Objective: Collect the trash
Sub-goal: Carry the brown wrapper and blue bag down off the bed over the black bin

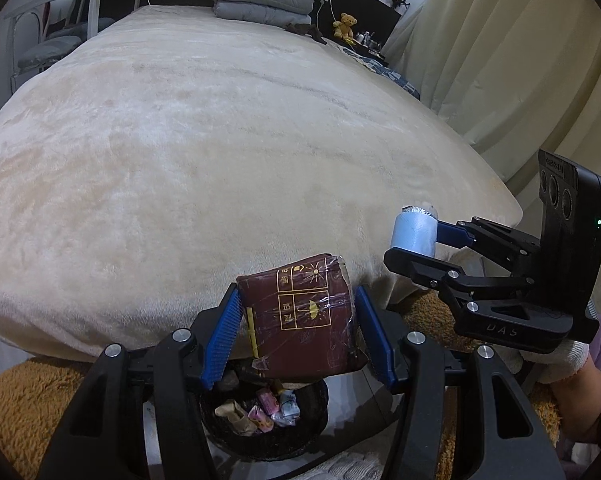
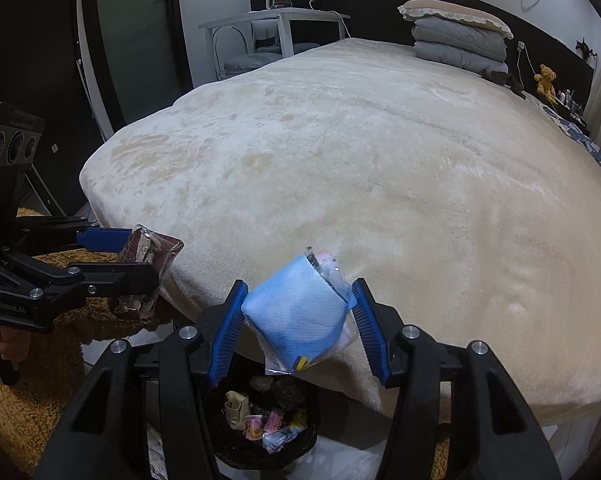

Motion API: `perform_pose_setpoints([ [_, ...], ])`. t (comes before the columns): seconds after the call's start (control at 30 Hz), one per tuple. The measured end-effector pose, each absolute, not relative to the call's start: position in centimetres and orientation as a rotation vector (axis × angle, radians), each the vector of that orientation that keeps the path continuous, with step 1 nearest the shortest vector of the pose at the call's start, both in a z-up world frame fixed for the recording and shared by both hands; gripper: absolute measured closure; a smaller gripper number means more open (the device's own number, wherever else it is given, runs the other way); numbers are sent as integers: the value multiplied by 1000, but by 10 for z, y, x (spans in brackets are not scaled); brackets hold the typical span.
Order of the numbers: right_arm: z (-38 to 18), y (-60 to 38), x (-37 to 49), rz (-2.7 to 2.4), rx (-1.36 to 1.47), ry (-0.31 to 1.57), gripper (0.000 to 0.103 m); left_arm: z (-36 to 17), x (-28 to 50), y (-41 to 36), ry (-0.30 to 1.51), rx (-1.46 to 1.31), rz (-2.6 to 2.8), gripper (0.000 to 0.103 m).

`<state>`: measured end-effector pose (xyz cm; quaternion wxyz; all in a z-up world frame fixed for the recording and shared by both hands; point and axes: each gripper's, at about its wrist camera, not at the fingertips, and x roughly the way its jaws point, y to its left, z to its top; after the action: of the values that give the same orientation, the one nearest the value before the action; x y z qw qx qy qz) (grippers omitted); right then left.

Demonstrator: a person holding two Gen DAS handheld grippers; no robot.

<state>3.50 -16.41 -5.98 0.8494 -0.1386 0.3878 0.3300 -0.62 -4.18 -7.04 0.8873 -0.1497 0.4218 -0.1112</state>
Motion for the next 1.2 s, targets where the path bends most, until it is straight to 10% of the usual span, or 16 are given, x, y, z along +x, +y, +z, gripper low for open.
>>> perform_pose_setpoints([
  [1.2, -153, -162, 22, 745, -301, 1292, 49, -175, 3, -67, 1318, -351, -258, 47],
])
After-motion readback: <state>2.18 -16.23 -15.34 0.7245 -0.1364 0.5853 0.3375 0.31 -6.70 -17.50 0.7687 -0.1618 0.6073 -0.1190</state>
